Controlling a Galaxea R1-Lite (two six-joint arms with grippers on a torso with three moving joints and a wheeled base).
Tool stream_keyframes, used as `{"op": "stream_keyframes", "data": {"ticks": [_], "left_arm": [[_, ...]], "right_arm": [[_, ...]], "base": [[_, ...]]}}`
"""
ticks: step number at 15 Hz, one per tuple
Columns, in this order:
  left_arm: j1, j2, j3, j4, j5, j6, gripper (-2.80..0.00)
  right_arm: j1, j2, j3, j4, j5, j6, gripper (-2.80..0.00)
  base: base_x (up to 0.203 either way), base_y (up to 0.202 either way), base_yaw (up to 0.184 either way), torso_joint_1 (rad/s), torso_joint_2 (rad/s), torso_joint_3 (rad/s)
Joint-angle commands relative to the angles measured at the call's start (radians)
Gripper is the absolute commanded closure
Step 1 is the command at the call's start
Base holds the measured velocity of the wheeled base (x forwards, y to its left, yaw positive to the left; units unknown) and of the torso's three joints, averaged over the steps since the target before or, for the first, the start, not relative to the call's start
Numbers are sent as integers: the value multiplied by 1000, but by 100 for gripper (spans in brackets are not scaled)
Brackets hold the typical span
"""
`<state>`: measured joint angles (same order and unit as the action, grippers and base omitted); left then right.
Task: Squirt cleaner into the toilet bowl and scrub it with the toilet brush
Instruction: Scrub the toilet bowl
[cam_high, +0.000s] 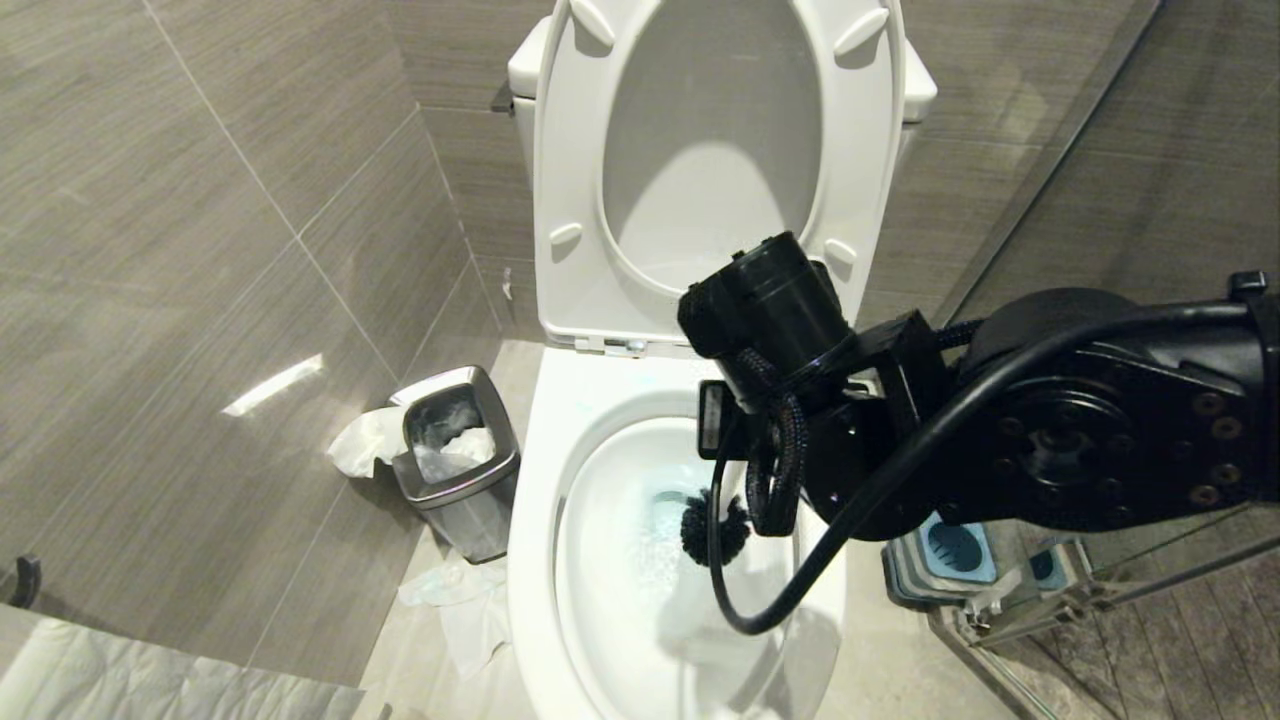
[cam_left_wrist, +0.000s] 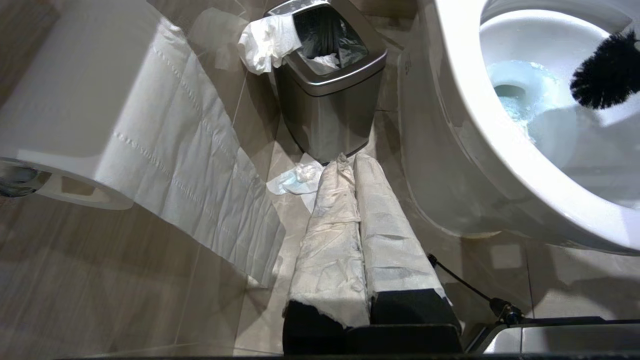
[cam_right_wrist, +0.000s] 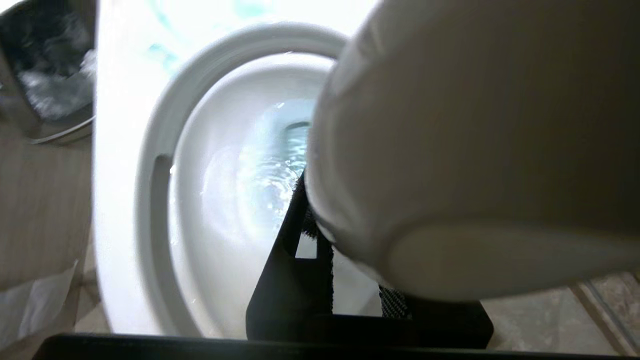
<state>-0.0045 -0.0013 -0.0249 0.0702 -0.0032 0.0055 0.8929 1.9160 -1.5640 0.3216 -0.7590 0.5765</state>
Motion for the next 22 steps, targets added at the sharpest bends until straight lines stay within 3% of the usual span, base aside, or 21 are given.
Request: {"op": "stream_keyframes", "data": {"ticks": [1, 8, 14, 16, 22], "left_arm": [[0, 1, 0, 0, 0, 1, 0], [0, 1, 0, 0, 0, 1, 0], [0, 1, 0, 0, 0, 1, 0], [0, 1, 0, 0, 0, 1, 0], [0, 1, 0, 0, 0, 1, 0]], "right_arm": [[-28, 3, -8, -1, -4, 1, 0], [-59, 154, -117, -77, -27, -6, 0], [-79, 353, -407, -85, -28, -78, 0], [-76, 392, -425, -132, -21, -122, 0], [21, 375, -410, -142, -11, -119, 0]], "base": [[0, 0, 0, 0, 0, 0], [0, 0, 0, 0, 0, 0], [0, 0, 0, 0, 0, 0], [0, 0, 0, 0, 0, 0], [0, 0, 0, 0, 0, 0]]}}
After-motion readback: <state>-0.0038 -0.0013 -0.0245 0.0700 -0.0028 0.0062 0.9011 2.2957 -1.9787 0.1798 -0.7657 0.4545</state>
